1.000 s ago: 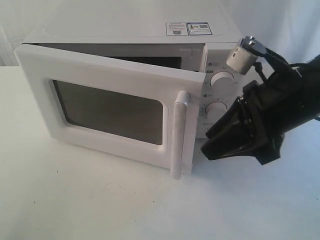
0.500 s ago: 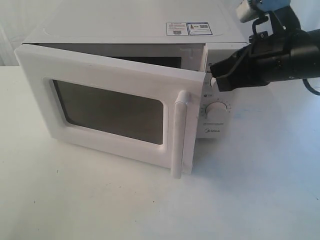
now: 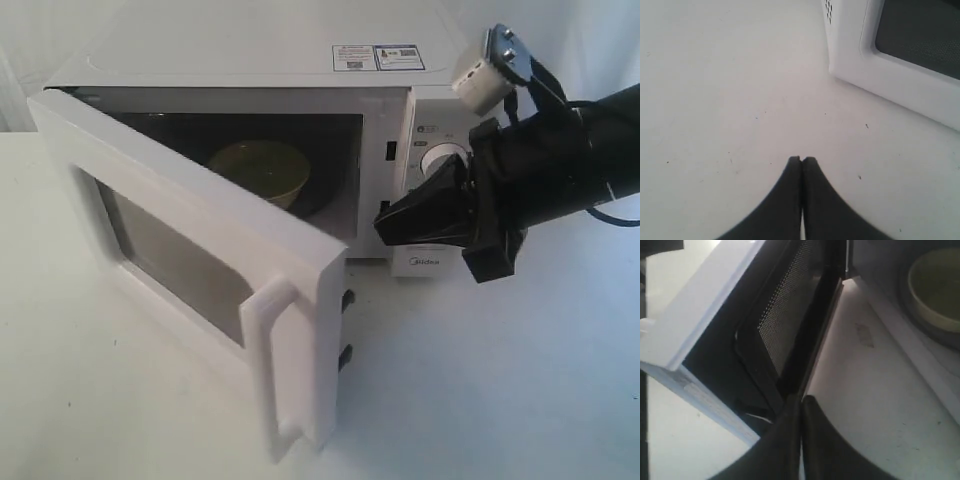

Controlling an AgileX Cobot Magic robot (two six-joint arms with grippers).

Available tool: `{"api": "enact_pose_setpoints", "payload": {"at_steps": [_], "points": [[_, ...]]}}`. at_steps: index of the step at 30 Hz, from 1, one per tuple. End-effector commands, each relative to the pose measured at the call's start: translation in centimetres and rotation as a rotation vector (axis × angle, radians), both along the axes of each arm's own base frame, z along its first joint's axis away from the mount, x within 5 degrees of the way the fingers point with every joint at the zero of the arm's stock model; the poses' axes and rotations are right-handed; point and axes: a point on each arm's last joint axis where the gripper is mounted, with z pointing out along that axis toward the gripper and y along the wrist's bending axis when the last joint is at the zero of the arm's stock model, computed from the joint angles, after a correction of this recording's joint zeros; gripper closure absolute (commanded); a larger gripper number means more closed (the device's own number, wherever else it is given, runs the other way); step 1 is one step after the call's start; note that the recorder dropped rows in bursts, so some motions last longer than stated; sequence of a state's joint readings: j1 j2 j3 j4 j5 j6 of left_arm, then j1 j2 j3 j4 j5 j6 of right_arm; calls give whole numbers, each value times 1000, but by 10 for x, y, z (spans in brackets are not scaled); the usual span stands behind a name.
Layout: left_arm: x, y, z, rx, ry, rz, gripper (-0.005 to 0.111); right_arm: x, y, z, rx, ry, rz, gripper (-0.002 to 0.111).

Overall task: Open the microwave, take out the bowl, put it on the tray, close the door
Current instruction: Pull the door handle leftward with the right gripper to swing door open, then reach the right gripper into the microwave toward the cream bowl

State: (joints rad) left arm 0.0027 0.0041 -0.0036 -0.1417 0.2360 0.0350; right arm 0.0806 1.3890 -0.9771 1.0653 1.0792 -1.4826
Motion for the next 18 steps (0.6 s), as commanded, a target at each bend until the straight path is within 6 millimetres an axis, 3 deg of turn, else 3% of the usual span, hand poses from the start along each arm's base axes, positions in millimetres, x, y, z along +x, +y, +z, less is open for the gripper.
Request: {"api": "enact_pose_setpoints", "payload": {"at_steps": [1,4,8,14,18], "points": [[0,0,-1,-10,-4,-3,107,-10,13,9,152,72,103,108],[0,0,-1,-10,-4,-3,107,-12,30,11,230,94,134,108],[0,0,-1,-10,-4,-3,107,-21,52,3,184,70,267,108],[0,0,-1,-10,-4,-3,107,4,66,-18,49,-54,72,108],[0,0,-1,-10,-4,-3,107,3,81,-31,2,-142,195,108]]}}
